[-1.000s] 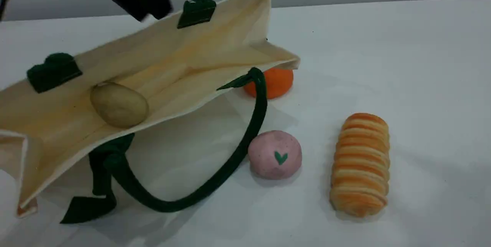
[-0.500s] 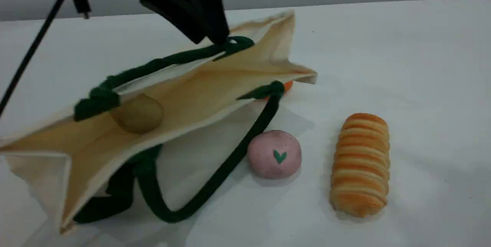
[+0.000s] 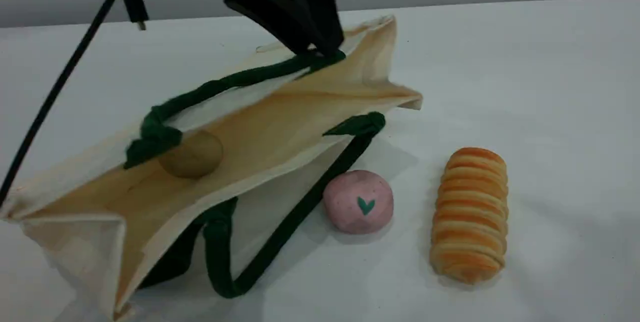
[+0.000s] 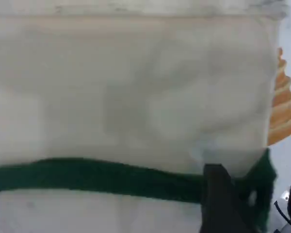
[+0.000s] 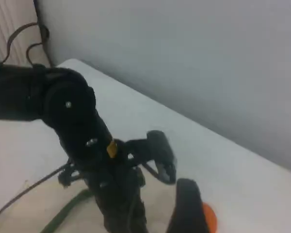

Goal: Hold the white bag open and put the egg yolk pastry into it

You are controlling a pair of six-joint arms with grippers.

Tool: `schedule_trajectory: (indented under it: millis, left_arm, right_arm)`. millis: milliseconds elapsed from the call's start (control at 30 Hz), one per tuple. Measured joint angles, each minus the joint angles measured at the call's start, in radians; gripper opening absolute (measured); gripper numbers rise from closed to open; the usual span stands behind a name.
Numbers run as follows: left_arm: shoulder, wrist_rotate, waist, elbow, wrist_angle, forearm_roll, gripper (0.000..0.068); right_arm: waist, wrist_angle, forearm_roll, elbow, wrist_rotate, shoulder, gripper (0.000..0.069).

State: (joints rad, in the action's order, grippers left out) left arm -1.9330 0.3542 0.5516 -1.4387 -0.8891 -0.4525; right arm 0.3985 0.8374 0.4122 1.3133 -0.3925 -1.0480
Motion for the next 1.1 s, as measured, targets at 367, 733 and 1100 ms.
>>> schedule_trajectory:
  millis: [367, 733, 1100]
  left_arm:
    - [0.002, -0.010, 0.011, -0.038, -0.057, 0.098, 0.0320]
    - [0.003, -0.144, 0.008, -0.212, -0.291, 0.349, 0.0320]
    - [0.200, -0.233, 0.008, -0.479, -0.339, 0.439, 0.0320]
  right_arm:
    - [0.000, 0.039, 0.003, 0.000, 0.007, 0.000, 0.0472]
    - [0.000, 0.007, 0.002, 0.003, 0.007, 0.003, 0.0472]
    - [0.000, 0.098, -0.142, 0.064, 0.080, 0.131, 0.0472]
